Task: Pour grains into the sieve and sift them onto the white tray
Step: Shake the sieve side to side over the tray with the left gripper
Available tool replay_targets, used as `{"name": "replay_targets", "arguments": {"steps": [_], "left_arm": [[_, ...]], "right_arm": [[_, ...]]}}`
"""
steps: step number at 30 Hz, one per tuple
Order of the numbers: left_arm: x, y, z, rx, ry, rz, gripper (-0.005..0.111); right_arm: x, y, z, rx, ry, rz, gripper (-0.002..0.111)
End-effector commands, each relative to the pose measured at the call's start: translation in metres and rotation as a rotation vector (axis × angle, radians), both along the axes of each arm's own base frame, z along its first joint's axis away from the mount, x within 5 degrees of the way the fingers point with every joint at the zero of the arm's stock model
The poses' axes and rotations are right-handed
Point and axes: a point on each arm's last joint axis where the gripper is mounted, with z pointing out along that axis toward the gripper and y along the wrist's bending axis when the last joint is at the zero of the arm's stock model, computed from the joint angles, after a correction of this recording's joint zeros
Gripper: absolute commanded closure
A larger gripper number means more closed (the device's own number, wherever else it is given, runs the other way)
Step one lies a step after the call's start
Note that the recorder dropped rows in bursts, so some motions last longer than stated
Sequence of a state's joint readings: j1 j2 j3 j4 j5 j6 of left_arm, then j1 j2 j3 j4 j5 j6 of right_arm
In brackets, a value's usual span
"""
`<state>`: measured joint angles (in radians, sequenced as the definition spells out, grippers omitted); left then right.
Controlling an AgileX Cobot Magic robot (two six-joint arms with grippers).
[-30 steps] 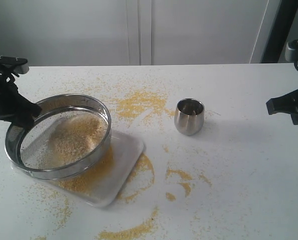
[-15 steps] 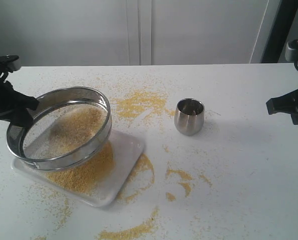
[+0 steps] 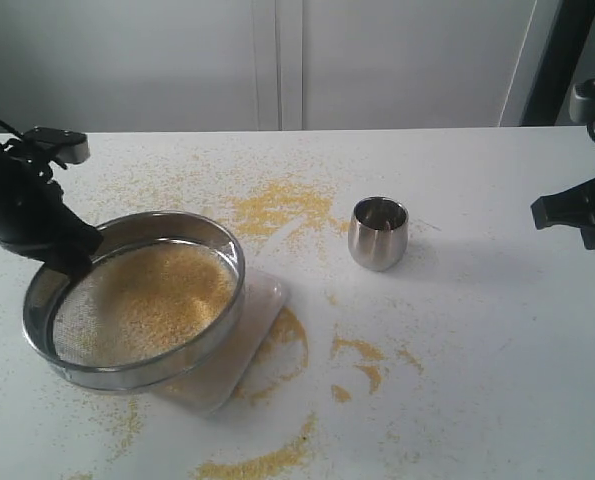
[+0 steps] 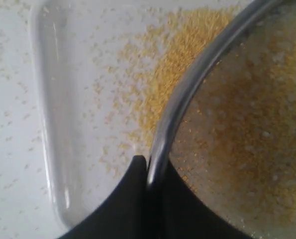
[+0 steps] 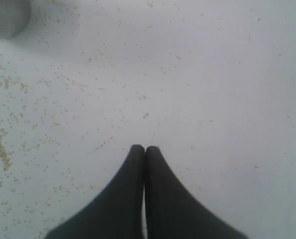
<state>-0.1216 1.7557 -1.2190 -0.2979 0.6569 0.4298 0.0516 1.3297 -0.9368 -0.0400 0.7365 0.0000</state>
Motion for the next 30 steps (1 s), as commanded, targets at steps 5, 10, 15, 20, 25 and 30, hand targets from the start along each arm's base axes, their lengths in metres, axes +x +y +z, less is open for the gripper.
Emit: {"name": "replay_targets", "arguments": {"steps": [5, 10, 15, 20, 25, 30], "left_arm": [[0.003, -0.007, 0.007, -0.086, -0.051, 0.015, 0.107], [0.005, -0.005, 0.007, -0.057, -0.072, 0.03, 0.107], [0.01, 0.013, 0.009, -0.104, -0.08, 0.115, 0.107], [-0.005, -0.015, 0.004, -0.052, -0.085, -0.239, 0.107], [0.012, 0.01, 0.006, -0.083, -0.118, 0.136, 0.107], [0.0, -0.009, 0.005, -0.087, -0.078, -0.112, 0.107]], "right_arm": [[0.0, 0.0, 0.002, -0.001, -0.014, -0.001, 0.108], [0.0, 0.0, 0.002, -0.001, -0.014, -0.001, 0.108], [0.0, 0.0, 0.002, -0.001, -0.014, -0.001, 0.108], [0.0, 0.0, 0.002, -0.001, -0.014, -0.001, 0.108], [0.0, 0.0, 0.002, -0.001, -0.014, -0.001, 0.108], [0.0, 0.0, 0.002, -0.001, -0.014, -0.001, 0.108]]}}
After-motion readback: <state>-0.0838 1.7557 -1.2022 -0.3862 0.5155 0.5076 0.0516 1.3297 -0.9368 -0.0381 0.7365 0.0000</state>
